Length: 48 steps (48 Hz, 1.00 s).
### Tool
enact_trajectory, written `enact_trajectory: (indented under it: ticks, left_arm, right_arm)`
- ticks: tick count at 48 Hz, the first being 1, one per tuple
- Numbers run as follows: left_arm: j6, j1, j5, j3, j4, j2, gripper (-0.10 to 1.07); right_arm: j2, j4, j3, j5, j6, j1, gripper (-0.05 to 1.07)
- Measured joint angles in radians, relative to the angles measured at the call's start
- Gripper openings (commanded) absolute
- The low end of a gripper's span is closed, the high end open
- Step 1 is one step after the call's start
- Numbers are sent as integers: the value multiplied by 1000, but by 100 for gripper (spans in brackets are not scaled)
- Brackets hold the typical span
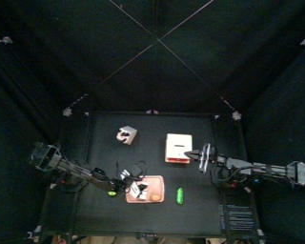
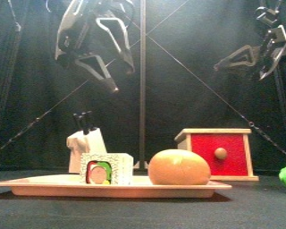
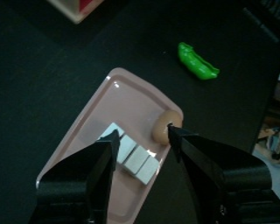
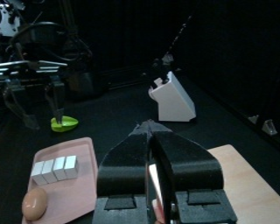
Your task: Grab sushi roll
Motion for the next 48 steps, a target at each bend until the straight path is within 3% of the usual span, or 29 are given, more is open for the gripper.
enact_trajectory:
  ticks: [14,26,37,48]
  left_arm:
    - [-28,12,114,-55,-89,46,85]
    - [-61,20,236,-156,-238,130,85]
    - [-63,29,249,-224,-362,207,86]
    - [-84,48,249,-233,-385,247,87]
  right_arm:
    - [2,0,2,0,0,-3,1]
    - [2,0,0,0,0,-6,1]
    - [0,-2,2,0,0,-14,1]
    - [0,-5,2,0,0,-23,1]
